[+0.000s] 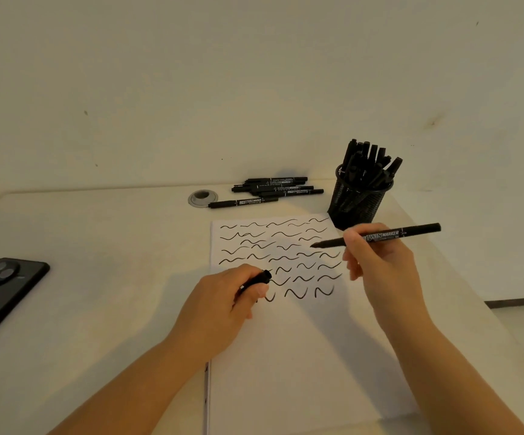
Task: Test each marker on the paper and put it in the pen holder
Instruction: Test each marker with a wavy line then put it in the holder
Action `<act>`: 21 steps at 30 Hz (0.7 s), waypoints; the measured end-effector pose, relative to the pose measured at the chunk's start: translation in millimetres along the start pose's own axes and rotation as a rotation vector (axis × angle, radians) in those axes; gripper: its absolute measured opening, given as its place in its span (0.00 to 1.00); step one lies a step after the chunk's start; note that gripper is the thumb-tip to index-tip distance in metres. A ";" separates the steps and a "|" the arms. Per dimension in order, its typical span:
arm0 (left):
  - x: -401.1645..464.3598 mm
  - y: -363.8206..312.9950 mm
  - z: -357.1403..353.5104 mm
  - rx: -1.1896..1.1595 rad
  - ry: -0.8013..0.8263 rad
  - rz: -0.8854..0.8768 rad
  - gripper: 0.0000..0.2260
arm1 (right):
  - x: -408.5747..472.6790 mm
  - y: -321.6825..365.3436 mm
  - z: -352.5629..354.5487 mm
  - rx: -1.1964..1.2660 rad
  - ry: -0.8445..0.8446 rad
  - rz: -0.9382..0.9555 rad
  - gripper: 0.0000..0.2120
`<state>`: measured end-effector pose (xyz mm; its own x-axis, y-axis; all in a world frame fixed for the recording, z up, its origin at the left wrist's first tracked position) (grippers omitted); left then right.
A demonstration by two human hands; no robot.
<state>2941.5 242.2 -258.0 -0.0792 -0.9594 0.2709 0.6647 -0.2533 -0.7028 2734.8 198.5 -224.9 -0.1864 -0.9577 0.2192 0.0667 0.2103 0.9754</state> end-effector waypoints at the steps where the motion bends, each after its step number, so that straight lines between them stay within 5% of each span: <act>1: 0.2 0.1 0.1 -0.007 -0.004 0.004 0.04 | -1.4 3.0 -6.0 0.079 0.032 -0.041 0.11; 5: -0.1 0.0 -0.1 -0.034 -0.010 0.022 0.04 | -10.9 -1.0 -28.0 0.283 0.103 -0.151 0.15; 21: -1.0 -3.1 -1.9 -0.061 0.019 0.029 0.09 | -20.8 -20.1 -32.3 0.185 0.153 -0.201 0.12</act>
<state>2938.2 243.7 -257.4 -0.0752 -0.9685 0.2375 0.6202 -0.2319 -0.7493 2769.1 207.8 -249.9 -0.0275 -0.9992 0.0289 -0.1391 0.0325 0.9897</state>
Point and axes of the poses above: each hand's wrist, its own x-axis towards the middle knuckle, its own z-axis out of the back of the hand, y = z × x, the point moved 2 cm from there along x, towards the middle knuckle, and after that the axes turned 3 degrees about -y, right-handed, at the moved point
